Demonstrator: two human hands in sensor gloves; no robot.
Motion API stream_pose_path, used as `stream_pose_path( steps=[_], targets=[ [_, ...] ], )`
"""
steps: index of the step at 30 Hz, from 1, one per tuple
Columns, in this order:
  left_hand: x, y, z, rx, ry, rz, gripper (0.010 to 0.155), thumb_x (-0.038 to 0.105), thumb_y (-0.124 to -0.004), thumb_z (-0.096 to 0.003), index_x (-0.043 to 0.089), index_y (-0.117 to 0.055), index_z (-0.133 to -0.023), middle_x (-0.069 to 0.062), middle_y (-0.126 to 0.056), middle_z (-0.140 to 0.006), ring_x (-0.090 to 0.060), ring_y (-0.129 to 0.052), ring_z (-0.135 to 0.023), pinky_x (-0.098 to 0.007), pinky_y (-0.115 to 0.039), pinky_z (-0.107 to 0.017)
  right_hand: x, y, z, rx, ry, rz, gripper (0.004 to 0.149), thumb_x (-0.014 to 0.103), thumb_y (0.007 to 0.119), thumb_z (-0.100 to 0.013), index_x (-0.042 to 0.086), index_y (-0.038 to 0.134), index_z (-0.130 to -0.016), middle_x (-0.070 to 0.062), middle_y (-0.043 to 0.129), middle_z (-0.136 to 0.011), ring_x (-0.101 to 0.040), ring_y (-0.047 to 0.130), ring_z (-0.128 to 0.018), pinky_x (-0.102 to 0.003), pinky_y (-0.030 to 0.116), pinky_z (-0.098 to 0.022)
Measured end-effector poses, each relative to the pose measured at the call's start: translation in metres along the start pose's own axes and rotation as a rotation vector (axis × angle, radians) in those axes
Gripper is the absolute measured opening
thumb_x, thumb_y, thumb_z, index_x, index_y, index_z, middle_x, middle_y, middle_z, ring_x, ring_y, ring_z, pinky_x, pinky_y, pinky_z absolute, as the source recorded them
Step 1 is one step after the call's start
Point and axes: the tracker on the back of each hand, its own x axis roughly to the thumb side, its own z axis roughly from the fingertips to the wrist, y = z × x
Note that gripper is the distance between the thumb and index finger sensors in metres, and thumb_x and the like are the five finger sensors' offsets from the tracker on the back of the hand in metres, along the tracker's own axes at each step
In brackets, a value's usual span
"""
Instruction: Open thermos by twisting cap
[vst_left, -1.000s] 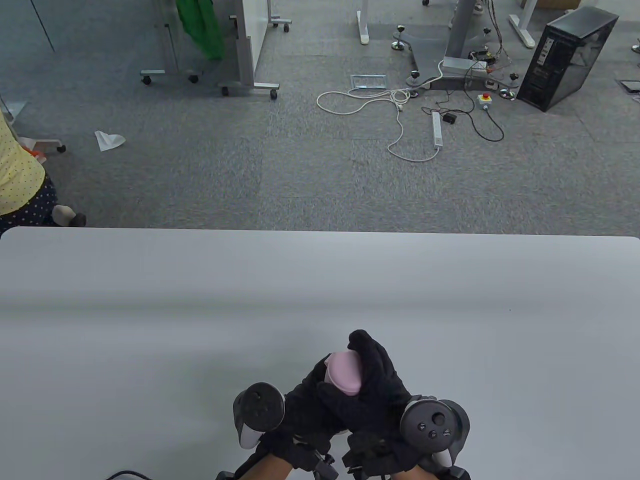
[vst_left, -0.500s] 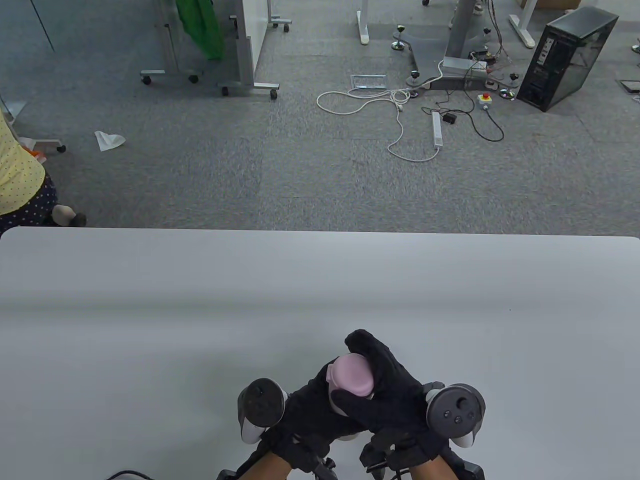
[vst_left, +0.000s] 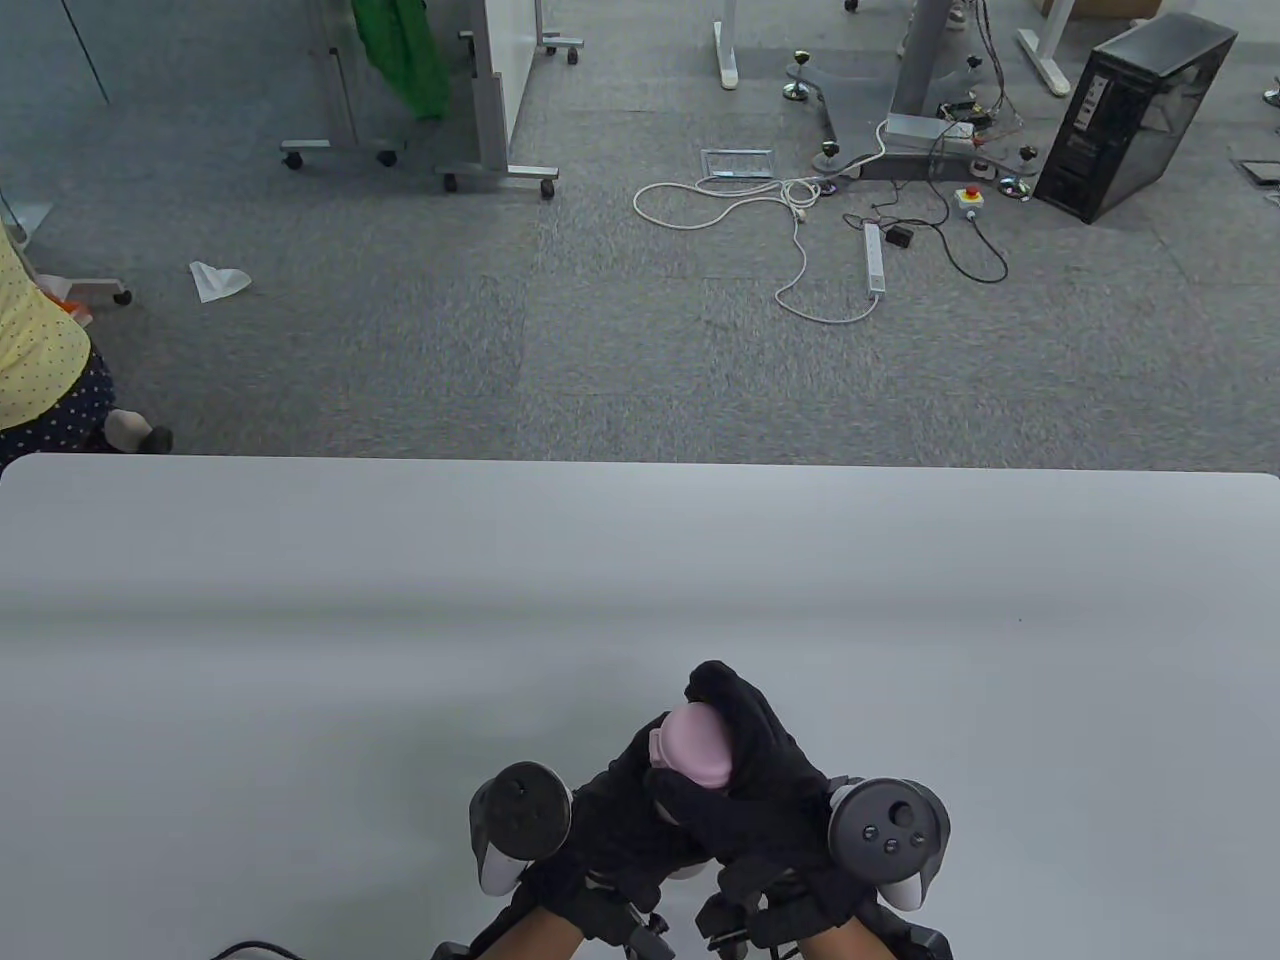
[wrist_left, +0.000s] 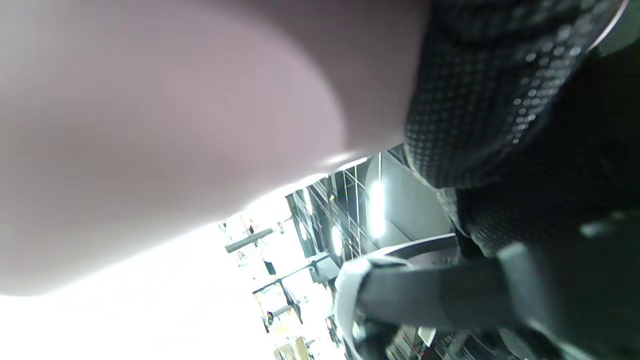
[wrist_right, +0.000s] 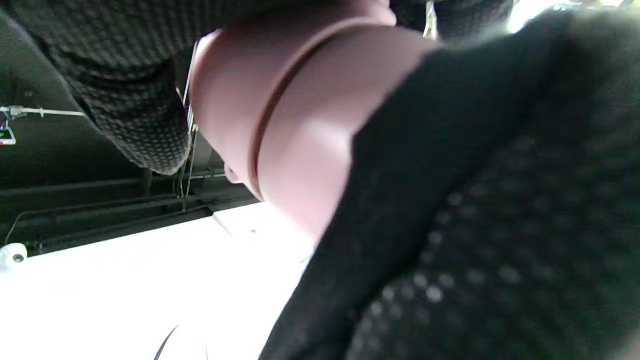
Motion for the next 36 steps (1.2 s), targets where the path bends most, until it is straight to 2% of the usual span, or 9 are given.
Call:
stream_pose_path(
  steps=[3, 7, 12, 14, 17, 21, 25, 28, 36],
  targets=[
    [0.001, -0.003, -0.001, -0.045, -0.018, 0.038, 0.115, 0.058, -0.101, -0.014, 0.019, -0.045, -0.107, -0.018, -0.056, -0.109, -0.047, -0.065, -0.095, -0.066, -0.06, -0.065, -0.002, -0.004, -0.001, -0.008, -0.017, -0.034, 0.084, 0.056, 0.096, -0.047, 0.013, 0.059, -0.109, -0.016, 0.074, -0.101, -0.045, 0.077, -0.084, -0.07, 0.058, -0.066],
    [0.004, -0.006, -0.003, -0.101, -0.049, 0.072, 0.116, 0.057, -0.102, -0.0126, 0.02, -0.045, -0.107, -0.017, -0.057, -0.11, -0.047, -0.066, -0.096, -0.066, -0.06, -0.065, -0.006, -0.008, -0.002, -0.019, -0.069, -0.158, 0.077, 0.063, 0.09, -0.048, 0.015, 0.068, -0.104, -0.014, 0.082, -0.094, -0.04, 0.082, -0.081, -0.07, 0.06, -0.065],
    [0.006, -0.008, -0.004, -0.112, -0.065, 0.073, 0.116, 0.057, -0.102, -0.0125, 0.02, -0.045, -0.108, -0.017, -0.057, -0.11, -0.046, -0.066, -0.096, -0.066, -0.06, -0.065, -0.009, -0.012, -0.005, 0.042, -0.088, -0.236, 0.077, 0.064, 0.089, -0.049, 0.014, 0.069, -0.104, -0.015, 0.083, -0.094, -0.04, 0.082, -0.081, -0.072, 0.059, -0.065],
    [0.004, -0.006, -0.003, -0.072, -0.051, 0.081, 0.116, 0.057, -0.102, -0.0131, 0.02, -0.045, -0.107, -0.017, -0.056, -0.11, -0.046, -0.065, -0.096, -0.066, -0.06, -0.065, -0.008, -0.012, -0.003, 0.019, -0.07, -0.201, 0.083, 0.065, 0.087, -0.05, 0.013, 0.061, -0.109, -0.016, 0.077, -0.1, -0.047, 0.078, -0.084, -0.073, 0.055, -0.066],
    [0.0, 0.001, -0.001, -0.009, -0.026, 0.053, 0.115, 0.058, -0.1, -0.0147, 0.02, -0.044, -0.107, -0.017, -0.056, -0.11, -0.046, -0.064, -0.096, -0.066, -0.06, -0.065, -0.003, -0.01, -0.002, 0.004, -0.047, -0.095, 0.092, 0.066, 0.087, -0.05, 0.013, 0.047, -0.115, -0.025, 0.055, -0.113, -0.054, 0.064, -0.094, -0.074, 0.05, -0.067],
    [-0.002, 0.008, 0.001, 0.069, 0.003, 0.058, 0.114, 0.058, -0.1, -0.0154, 0.019, -0.044, -0.107, -0.018, -0.055, -0.11, -0.047, -0.064, -0.096, -0.065, -0.06, -0.065, 0.007, -0.008, 0.0, 0.006, -0.039, 0.074, 0.099, 0.064, 0.089, -0.05, 0.012, 0.038, -0.117, -0.029, 0.042, -0.116, -0.057, 0.055, -0.098, -0.075, 0.045, -0.069],
    [0.0, 0.007, 0.0, 0.06, -0.011, 0.035, 0.114, 0.058, -0.1, -0.0157, 0.019, -0.044, -0.107, -0.018, -0.055, -0.11, -0.047, -0.064, -0.096, -0.065, -0.06, -0.065, 0.009, 0.003, 0.0, 0.101, -0.011, 0.117, 0.103, 0.061, 0.092, -0.049, 0.01, 0.034, -0.117, -0.033, 0.045, -0.114, -0.059, 0.061, -0.094, -0.073, 0.05, -0.068],
    [-0.002, 0.007, 0.001, 0.055, -0.001, 0.039, 0.114, 0.058, -0.1, -0.0157, 0.019, -0.044, -0.107, -0.018, -0.055, -0.11, -0.047, -0.064, -0.095, -0.065, -0.06, -0.065, 0.008, 0.005, 0.001, 0.049, 0.006, 0.101, 0.101, 0.055, 0.096, -0.047, 0.009, 0.038, -0.115, -0.032, 0.053, -0.111, -0.059, 0.066, -0.09, -0.071, 0.054, -0.067],
    [0.0, 0.006, 0.0, 0.004, -0.017, 0.085, 0.114, 0.058, -0.1, -0.0151, 0.019, -0.045, -0.107, -0.018, -0.056, -0.11, -0.047, -0.065, -0.095, -0.066, -0.061, -0.065, 0.0, -0.006, -0.004, 0.094, -0.01, -0.038, 0.094, 0.049, 0.101, -0.043, 0.011, 0.051, -0.113, -0.024, 0.066, -0.106, -0.052, 0.075, -0.085, -0.069, 0.055, -0.069]
  ],
)
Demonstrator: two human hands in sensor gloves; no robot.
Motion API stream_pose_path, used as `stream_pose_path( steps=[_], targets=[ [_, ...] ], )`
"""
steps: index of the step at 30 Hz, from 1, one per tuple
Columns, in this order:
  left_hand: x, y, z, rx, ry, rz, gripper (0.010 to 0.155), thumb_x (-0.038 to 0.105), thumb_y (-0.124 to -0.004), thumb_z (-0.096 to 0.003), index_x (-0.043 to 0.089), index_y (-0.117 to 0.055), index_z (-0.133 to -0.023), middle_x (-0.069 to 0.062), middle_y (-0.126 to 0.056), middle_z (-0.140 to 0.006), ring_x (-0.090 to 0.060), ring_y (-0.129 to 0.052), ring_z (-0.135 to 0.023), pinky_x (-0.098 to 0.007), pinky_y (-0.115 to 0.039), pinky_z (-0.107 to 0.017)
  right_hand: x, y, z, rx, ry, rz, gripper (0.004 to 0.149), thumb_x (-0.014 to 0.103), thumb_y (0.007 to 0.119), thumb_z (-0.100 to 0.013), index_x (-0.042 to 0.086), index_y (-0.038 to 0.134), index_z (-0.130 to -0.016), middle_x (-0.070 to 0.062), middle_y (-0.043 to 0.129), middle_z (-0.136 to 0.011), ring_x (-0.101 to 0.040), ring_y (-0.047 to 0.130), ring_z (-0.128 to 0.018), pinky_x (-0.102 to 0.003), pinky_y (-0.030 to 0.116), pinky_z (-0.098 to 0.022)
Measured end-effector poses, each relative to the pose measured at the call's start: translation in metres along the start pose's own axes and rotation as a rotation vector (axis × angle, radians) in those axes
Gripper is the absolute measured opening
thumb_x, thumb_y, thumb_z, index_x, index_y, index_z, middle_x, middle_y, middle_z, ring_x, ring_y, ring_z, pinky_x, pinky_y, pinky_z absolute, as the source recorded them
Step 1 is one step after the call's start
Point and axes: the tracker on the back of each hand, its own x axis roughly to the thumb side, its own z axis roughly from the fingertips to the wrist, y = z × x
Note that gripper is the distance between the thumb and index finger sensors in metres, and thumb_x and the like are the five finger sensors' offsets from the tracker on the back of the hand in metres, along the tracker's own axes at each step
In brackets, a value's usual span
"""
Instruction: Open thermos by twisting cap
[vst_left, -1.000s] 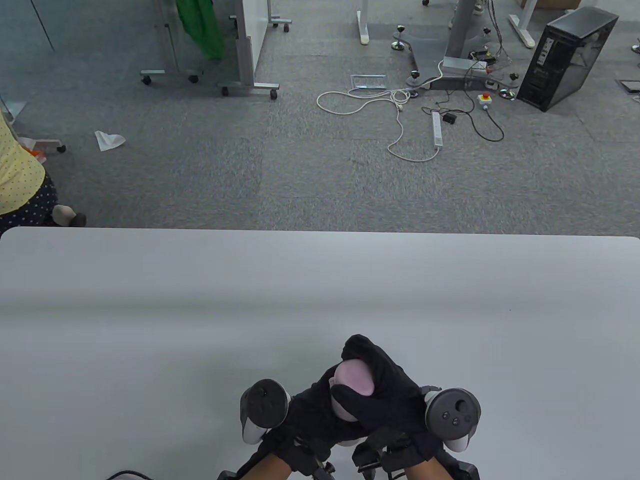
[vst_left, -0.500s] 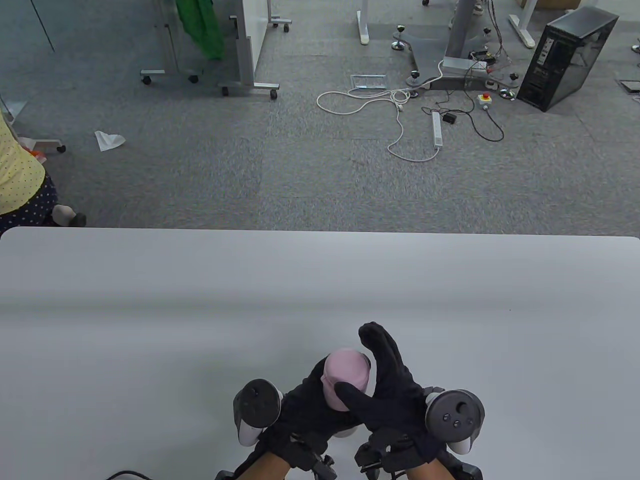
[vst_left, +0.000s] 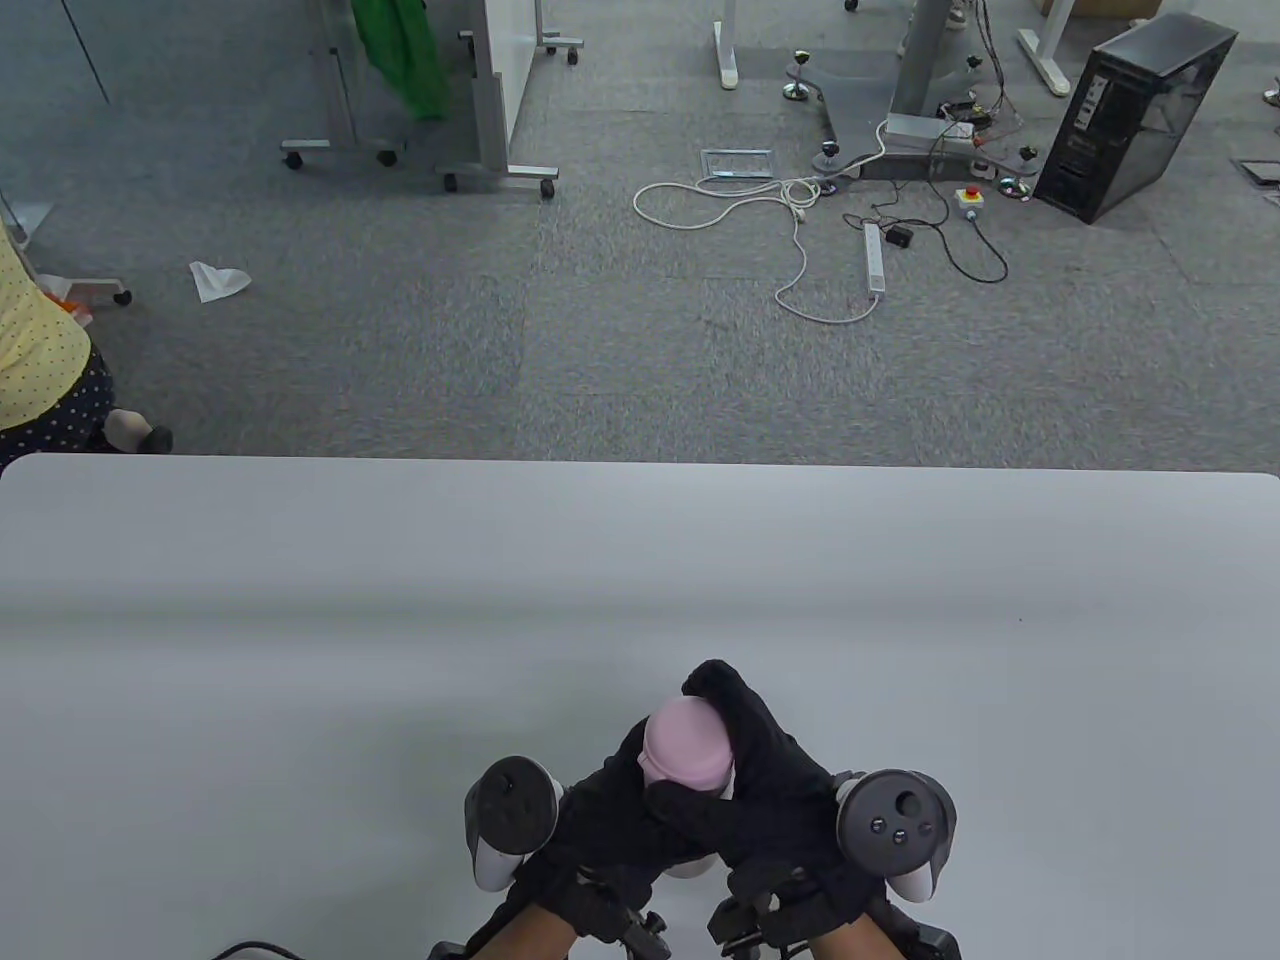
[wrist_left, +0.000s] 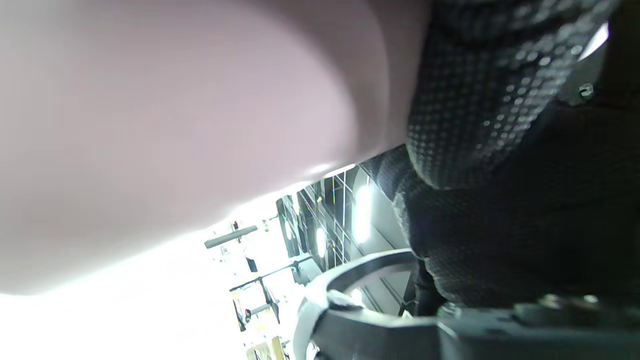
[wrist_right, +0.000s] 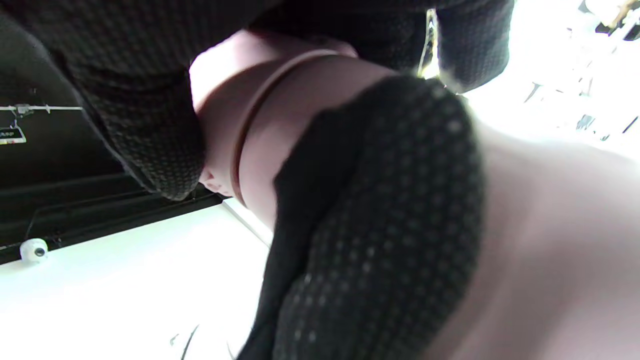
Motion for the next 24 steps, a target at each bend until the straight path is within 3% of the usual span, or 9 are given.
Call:
stream_pose_path(
  steps=[5, 9, 13, 16, 20, 24],
  targets=[
    [0.0, -0.004, -0.003, -0.088, -0.016, 0.062, 0.115, 0.057, -0.101, -0.0144, 0.02, -0.045, -0.108, -0.017, -0.057, -0.11, -0.047, -0.065, -0.096, -0.067, -0.06, -0.065, -0.009, -0.008, -0.005, 0.128, -0.034, -0.156, 0.093, 0.047, 0.103, -0.042, 0.012, 0.053, -0.113, -0.02, 0.066, -0.108, -0.051, 0.071, -0.092, -0.073, 0.05, -0.069],
    [0.004, -0.005, -0.004, -0.063, -0.027, 0.037, 0.115, 0.057, -0.101, -0.0144, 0.02, -0.045, -0.108, -0.017, -0.056, -0.111, -0.047, -0.065, -0.096, -0.066, -0.06, -0.065, -0.011, -0.008, -0.004, 0.162, -0.035, -0.256, 0.096, 0.046, 0.102, -0.046, 0.013, 0.045, -0.116, -0.023, 0.058, -0.114, -0.055, 0.06, -0.1, -0.075, 0.045, -0.068],
    [0.004, 0.001, -0.002, 0.015, -0.013, -0.031, 0.114, 0.057, -0.1, -0.0153, 0.02, -0.044, -0.107, -0.017, -0.055, -0.111, -0.046, -0.064, -0.096, -0.066, -0.06, -0.065, 0.0, -0.003, -0.001, 0.066, 0.0, -0.059, 0.104, 0.056, 0.098, -0.046, 0.013, 0.035, -0.118, -0.03, 0.045, -0.116, -0.059, 0.054, -0.099, -0.074, 0.046, -0.069],
    [0.001, 0.005, 0.002, 0.058, 0.014, -0.024, 0.113, 0.058, -0.1, -0.0166, 0.019, -0.044, -0.107, -0.018, -0.055, -0.11, -0.047, -0.064, -0.096, -0.066, -0.06, -0.065, 0.009, -0.002, 0.003, -0.015, 0.022, 0.06, 0.104, 0.057, 0.096, -0.047, 0.011, 0.034, -0.117, -0.032, 0.047, -0.114, -0.058, 0.061, -0.096, -0.072, 0.049, -0.07],
    [0.004, 0.004, 0.002, 0.063, 0.012, -0.059, 0.113, 0.058, -0.099, -0.0168, 0.019, -0.044, -0.107, -0.018, -0.055, -0.11, -0.047, -0.064, -0.096, -0.066, -0.06, -0.065, 0.013, 0.003, 0.004, -0.018, 0.041, 0.105, 0.103, 0.057, 0.096, -0.047, 0.008, 0.038, -0.116, -0.031, 0.06, -0.109, -0.057, 0.072, -0.087, -0.068, 0.057, -0.068],
    [0.004, 0.002, 0.002, 0.046, 0.009, -0.048, 0.114, 0.058, -0.1, -0.0165, 0.019, -0.044, -0.107, -0.018, -0.055, -0.11, -0.047, -0.064, -0.096, -0.066, -0.06, -0.065, 0.012, 0.008, 0.004, -0.042, 0.024, 0.097, 0.101, 0.056, 0.097, -0.046, 0.008, 0.04, -0.115, -0.031, 0.058, -0.109, -0.059, 0.07, -0.086, -0.068, 0.058, -0.067]
  ],
)
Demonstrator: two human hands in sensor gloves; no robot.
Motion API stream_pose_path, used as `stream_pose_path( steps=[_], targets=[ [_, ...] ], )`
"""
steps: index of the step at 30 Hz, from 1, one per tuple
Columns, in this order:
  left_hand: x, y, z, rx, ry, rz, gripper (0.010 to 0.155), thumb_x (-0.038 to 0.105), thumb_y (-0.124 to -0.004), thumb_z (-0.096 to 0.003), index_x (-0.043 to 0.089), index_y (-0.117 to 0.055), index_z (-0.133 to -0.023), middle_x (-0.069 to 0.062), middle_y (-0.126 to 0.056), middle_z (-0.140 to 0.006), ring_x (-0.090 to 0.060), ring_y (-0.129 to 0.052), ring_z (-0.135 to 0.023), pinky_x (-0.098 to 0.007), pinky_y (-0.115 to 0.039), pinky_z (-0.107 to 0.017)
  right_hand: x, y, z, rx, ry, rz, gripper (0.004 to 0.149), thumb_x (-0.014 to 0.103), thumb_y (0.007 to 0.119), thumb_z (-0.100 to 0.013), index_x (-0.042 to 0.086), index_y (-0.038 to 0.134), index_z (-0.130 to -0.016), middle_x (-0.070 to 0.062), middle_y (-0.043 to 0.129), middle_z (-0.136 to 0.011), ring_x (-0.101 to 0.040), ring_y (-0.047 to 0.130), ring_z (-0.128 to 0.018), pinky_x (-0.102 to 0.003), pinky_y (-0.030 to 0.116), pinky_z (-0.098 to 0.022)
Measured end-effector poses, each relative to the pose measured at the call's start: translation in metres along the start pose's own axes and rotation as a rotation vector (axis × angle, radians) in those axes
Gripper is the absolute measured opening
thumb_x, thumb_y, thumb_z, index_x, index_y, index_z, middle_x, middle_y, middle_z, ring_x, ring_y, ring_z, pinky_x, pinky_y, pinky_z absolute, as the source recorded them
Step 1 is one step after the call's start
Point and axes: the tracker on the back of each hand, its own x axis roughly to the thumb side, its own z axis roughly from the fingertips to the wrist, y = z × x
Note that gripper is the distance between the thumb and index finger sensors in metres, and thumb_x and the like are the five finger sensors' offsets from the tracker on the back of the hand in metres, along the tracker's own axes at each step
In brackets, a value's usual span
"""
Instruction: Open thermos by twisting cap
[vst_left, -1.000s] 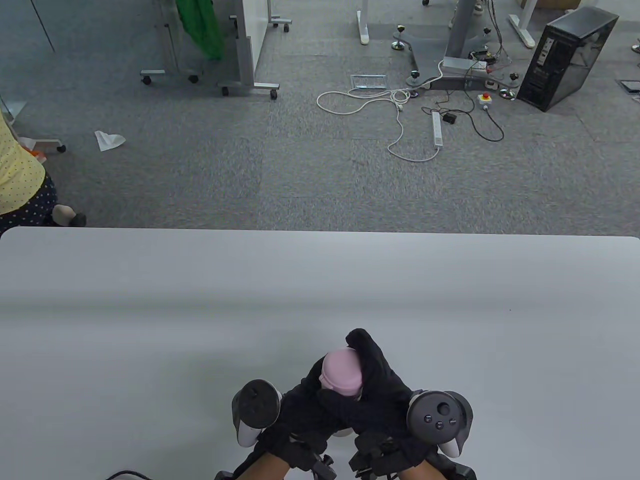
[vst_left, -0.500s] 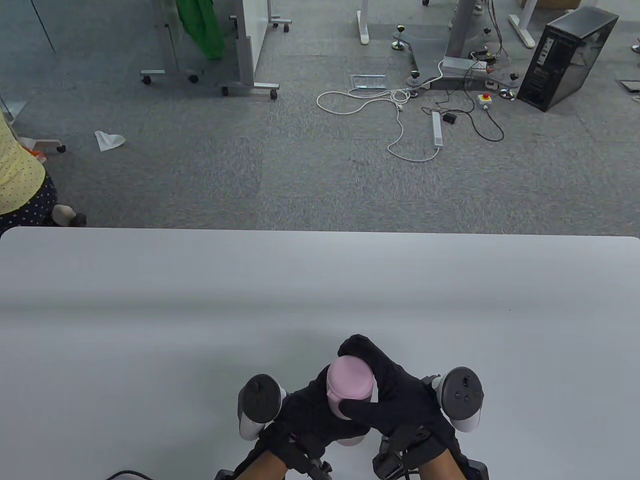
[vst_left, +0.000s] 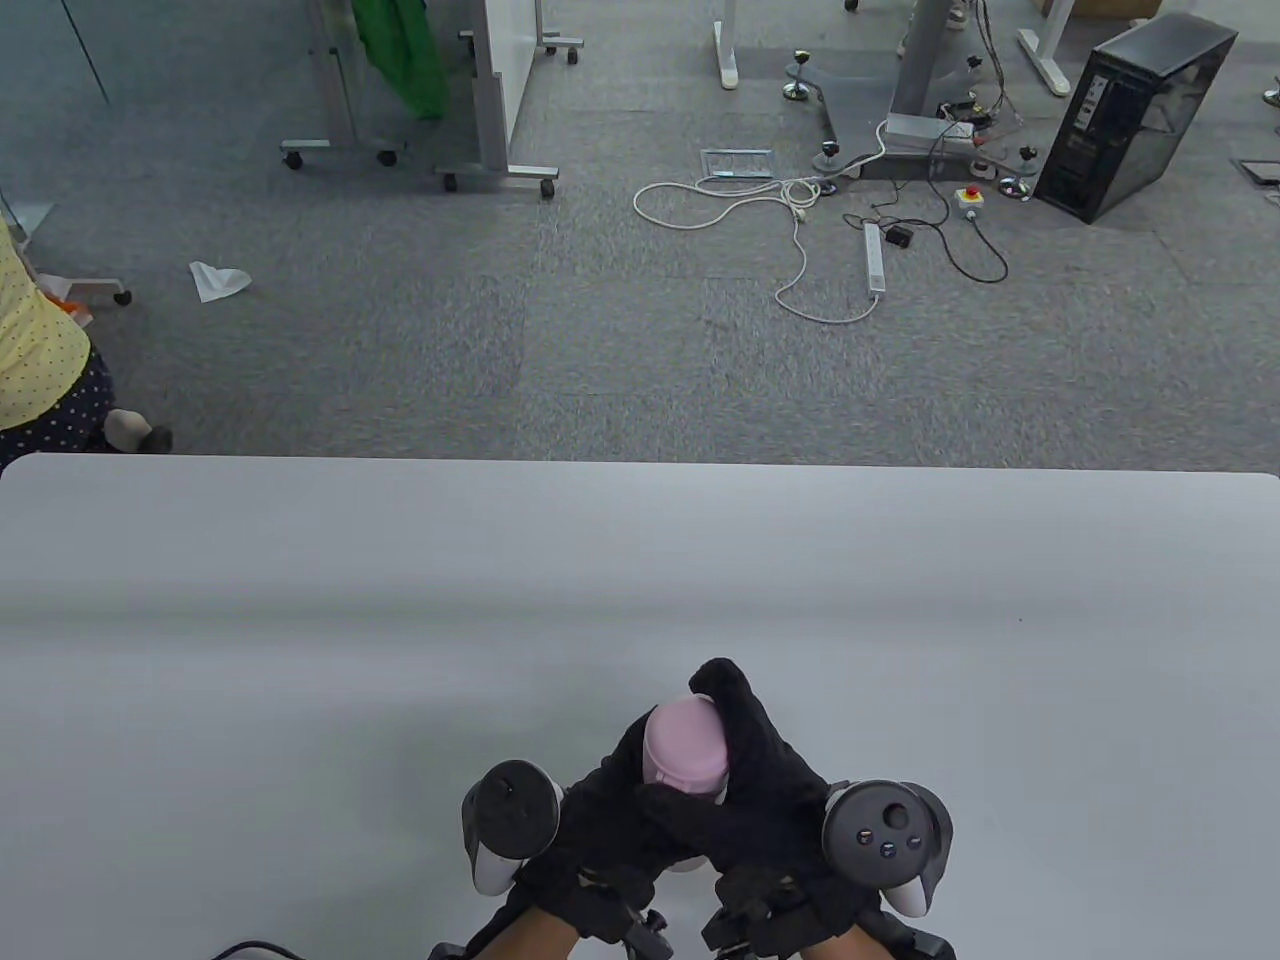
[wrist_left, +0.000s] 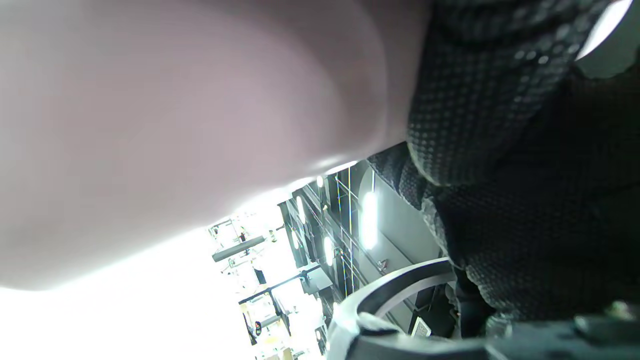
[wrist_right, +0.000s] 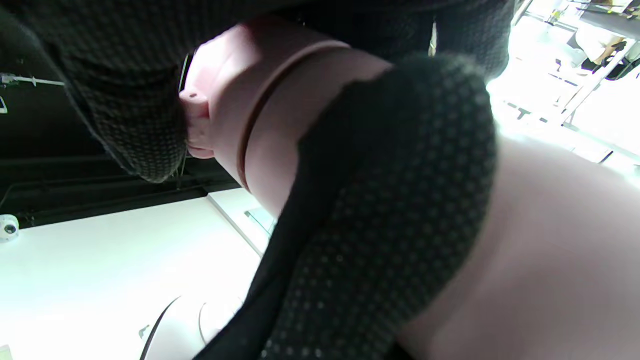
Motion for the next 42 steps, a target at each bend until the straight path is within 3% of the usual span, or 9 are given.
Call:
stream_pose_path(
  steps=[11, 12, 13, 17, 20, 24, 28, 35, 42],
  targets=[
    [-0.001, -0.003, -0.003, -0.076, -0.026, 0.064, 0.115, 0.057, -0.101, -0.0147, 0.019, -0.045, -0.108, -0.017, -0.056, -0.11, -0.047, -0.065, -0.096, -0.066, -0.061, -0.065, -0.015, -0.002, -0.007, 0.145, -0.031, -0.279, 0.098, 0.052, 0.097, -0.05, 0.01, 0.037, -0.117, -0.028, 0.053, -0.114, -0.06, 0.056, -0.098, -0.076, 0.048, -0.064],
    [0.0, -0.003, -0.003, -0.077, -0.027, 0.061, 0.115, 0.057, -0.101, -0.0147, 0.019, -0.045, -0.107, -0.017, -0.056, -0.11, -0.047, -0.065, -0.096, -0.066, -0.061, -0.065, -0.016, -0.003, -0.007, 0.152, -0.029, -0.291, 0.091, 0.061, 0.088, -0.062, 0.01, 0.037, -0.117, -0.028, 0.052, -0.115, -0.061, 0.054, -0.098, -0.076, 0.048, -0.064],
    [0.0, -0.003, -0.003, -0.075, -0.027, 0.056, 0.115, 0.057, -0.101, -0.0148, 0.019, -0.045, -0.108, -0.017, -0.056, -0.11, -0.047, -0.065, -0.096, -0.066, -0.061, -0.065, -0.018, -0.003, -0.007, 0.16, -0.022, -0.304, 0.098, 0.051, 0.096, -0.051, 0.01, 0.037, -0.117, -0.028, 0.052, -0.115, -0.061, 0.053, -0.099, -0.076, 0.047, -0.064],
    [0.001, -0.003, -0.003, -0.044, -0.022, 0.033, 0.114, 0.057, -0.1, -0.0152, 0.019, -0.045, -0.107, -0.017, -0.056, -0.11, -0.047, -0.065, -0.096, -0.066, -0.06, -0.065, -0.015, -0.002, -0.005, 0.107, 0.009, -0.26, 0.1, 0.057, 0.093, -0.051, 0.01, 0.035, -0.117, -0.029, 0.05, -0.115, -0.062, 0.052, -0.097, -0.075, 0.048, -0.065],
    [0.0, 0.0, -0.002, -0.009, -0.008, 0.027, 0.114, 0.058, -0.1, -0.0156, 0.019, -0.044, -0.107, -0.018, -0.055, -0.11, -0.047, -0.064, -0.096, -0.066, -0.06, -0.065, -0.007, -0.002, -0.002, 0.047, 0.013, -0.119, 0.102, 0.058, 0.094, -0.05, 0.009, 0.034, -0.117, -0.031, 0.048, -0.113, -0.061, 0.056, -0.094, -0.073, 0.049, -0.067],
    [0.0, 0.003, 0.0, 0.02, 0.007, 0.014, 0.114, 0.058, -0.1, -0.0161, 0.019, -0.044, -0.107, -0.018, -0.055, -0.11, -0.047, -0.064, -0.096, -0.066, -0.06, -0.065, 0.003, -0.003, 0.001, -0.012, 0.008, 0.002, 0.102, 0.055, 0.096, -0.049, 0.009, 0.035, -0.117, -0.028, 0.053, -0.109, -0.054, 0.067, -0.089, -0.071, 0.051, -0.069],
    [-0.001, 0.002, 0.001, 0.014, 0.009, 0.016, 0.114, 0.059, -0.1, -0.0162, 0.019, -0.044, -0.107, -0.018, -0.055, -0.11, -0.047, -0.064, -0.096, -0.065, -0.06, -0.065, 0.003, -0.002, 0.001, -0.025, -0.002, 0.007, 0.097, 0.051, 0.098, -0.048, 0.008, 0.042, -0.115, -0.027, 0.06, -0.106, -0.053, 0.073, -0.085, -0.07, 0.053, -0.068],
    [0.0, 0.002, 0.0, 0.005, -0.002, 0.029, 0.114, 0.058, -0.1, -0.016, 0.019, -0.044, -0.107, -0.018, -0.055, -0.11, -0.047, -0.064, -0.096, -0.065, -0.061, -0.065, -0.011, -0.003, -0.005, 0.086, -0.019, -0.282, 0.091, 0.042, 0.095, -0.052, 0.007, 0.04, -0.115, -0.029, 0.057, -0.111, -0.058, 0.062, -0.094, -0.073, 0.053, -0.065],
    [-0.001, 0.0, 0.0, -0.003, -0.001, 0.031, 0.114, 0.059, -0.1, -0.0161, 0.019, -0.044, -0.107, -0.018, -0.055, -0.11, -0.047, -0.065, -0.096, -0.065, -0.061, -0.065, -0.017, -0.004, -0.006, 0.118, -0.001, -0.323, 0.088, 0.046, 0.091, -0.056, 0.008, 0.039, -0.116, -0.03, 0.054, -0.112, -0.058, 0.059, -0.096, -0.074, 0.052, -0.065]
  ],
)
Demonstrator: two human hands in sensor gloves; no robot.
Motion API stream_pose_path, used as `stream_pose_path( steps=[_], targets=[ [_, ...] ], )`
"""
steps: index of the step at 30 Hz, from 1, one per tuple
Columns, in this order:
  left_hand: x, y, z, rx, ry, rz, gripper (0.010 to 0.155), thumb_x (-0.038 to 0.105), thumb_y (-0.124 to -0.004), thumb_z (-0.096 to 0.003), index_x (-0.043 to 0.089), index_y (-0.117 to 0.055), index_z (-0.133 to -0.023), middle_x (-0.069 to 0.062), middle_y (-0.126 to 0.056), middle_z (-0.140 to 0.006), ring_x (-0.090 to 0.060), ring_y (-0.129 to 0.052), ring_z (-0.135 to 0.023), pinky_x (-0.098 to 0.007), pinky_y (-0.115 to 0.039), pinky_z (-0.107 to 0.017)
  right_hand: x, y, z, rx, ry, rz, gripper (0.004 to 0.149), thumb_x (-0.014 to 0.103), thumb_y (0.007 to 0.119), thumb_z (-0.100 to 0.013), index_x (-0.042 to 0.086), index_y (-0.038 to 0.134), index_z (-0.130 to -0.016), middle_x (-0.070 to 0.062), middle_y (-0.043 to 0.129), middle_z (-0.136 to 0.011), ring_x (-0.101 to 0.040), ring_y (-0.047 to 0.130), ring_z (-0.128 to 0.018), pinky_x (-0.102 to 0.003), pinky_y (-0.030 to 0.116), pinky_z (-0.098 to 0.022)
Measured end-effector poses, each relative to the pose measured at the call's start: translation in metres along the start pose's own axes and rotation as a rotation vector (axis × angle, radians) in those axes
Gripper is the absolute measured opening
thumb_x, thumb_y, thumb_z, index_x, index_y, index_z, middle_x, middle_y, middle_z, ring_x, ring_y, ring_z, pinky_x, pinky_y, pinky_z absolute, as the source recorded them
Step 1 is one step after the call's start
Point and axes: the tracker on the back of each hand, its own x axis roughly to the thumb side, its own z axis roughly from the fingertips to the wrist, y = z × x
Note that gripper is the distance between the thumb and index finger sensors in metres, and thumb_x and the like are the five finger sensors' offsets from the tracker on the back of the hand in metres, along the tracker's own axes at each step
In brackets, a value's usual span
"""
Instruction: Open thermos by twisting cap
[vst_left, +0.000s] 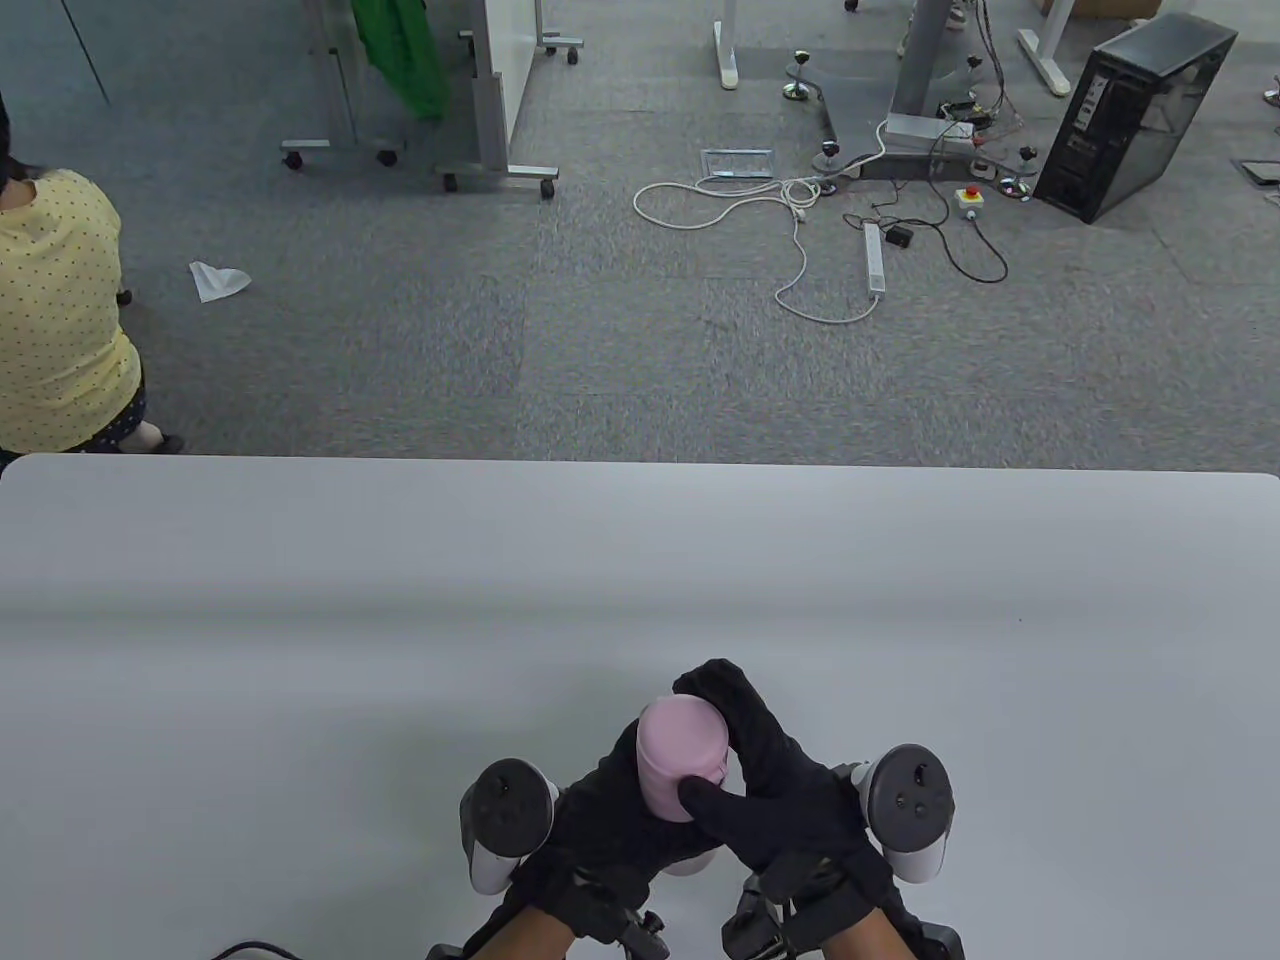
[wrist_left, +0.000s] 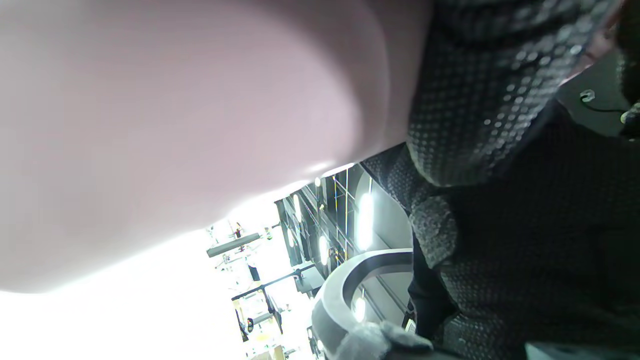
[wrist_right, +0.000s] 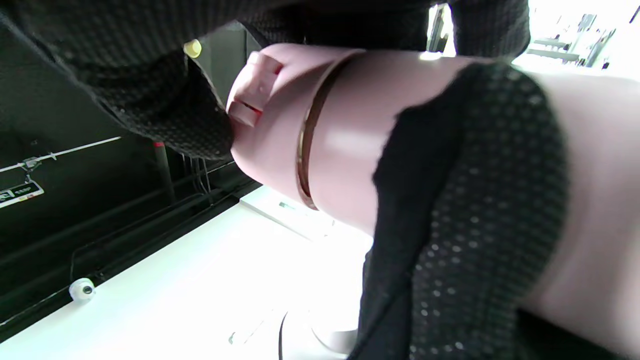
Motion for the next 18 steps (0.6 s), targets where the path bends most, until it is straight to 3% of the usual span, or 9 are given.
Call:
stream_pose_path(
  steps=[6, 12, 15, 18],
  targets=[
    [0.0, 0.001, 0.0, 0.012, 0.005, -0.008, 0.114, 0.058, -0.1, -0.0167, 0.019, -0.044, -0.107, -0.018, -0.055, -0.11, -0.047, -0.064, -0.096, -0.066, -0.06, -0.065, 0.009, 0.01, 0.004, -0.095, -0.009, 0.203, 0.097, 0.055, 0.093, -0.052, 0.01, 0.035, -0.116, -0.03, 0.046, -0.112, -0.057, 0.059, -0.092, -0.072, 0.05, -0.067],
    [0.002, -0.001, 0.0, 0.0, -0.002, -0.035, 0.114, 0.058, -0.099, -0.0167, 0.019, -0.044, -0.107, -0.018, -0.055, -0.11, -0.047, -0.064, -0.096, -0.066, -0.06, -0.065, 0.019, 0.017, 0.01, -0.2, 0.002, 0.41, 0.1, 0.053, 0.095, -0.049, 0.008, 0.036, -0.115, -0.027, 0.053, -0.106, -0.052, 0.068, -0.084, -0.069, 0.053, -0.068],
    [0.002, -0.002, 0.0, -0.001, -0.006, -0.028, 0.114, 0.058, -0.1, -0.0167, 0.018, -0.044, -0.107, -0.019, -0.055, -0.11, -0.047, -0.064, -0.096, -0.066, -0.06, -0.065, 0.02, 0.015, 0.009, -0.207, -0.015, 0.403, 0.098, 0.053, 0.097, -0.048, 0.008, 0.04, -0.115, -0.026, 0.058, -0.105, -0.05, 0.072, -0.083, -0.069, 0.054, -0.068],
    [0.003, -0.001, 0.0, 0.001, -0.012, -0.04, 0.114, 0.058, -0.099, -0.0165, 0.019, -0.044, -0.107, -0.018, -0.055, -0.11, -0.047, -0.064, -0.096, -0.065, -0.06, -0.065, 0.015, 0.008, 0.006, -0.14, -0.045, 0.291, 0.097, 0.051, 0.098, -0.048, 0.01, 0.042, -0.115, -0.024, 0.063, -0.106, -0.051, 0.073, -0.086, -0.07, 0.055, -0.068]
  ],
)
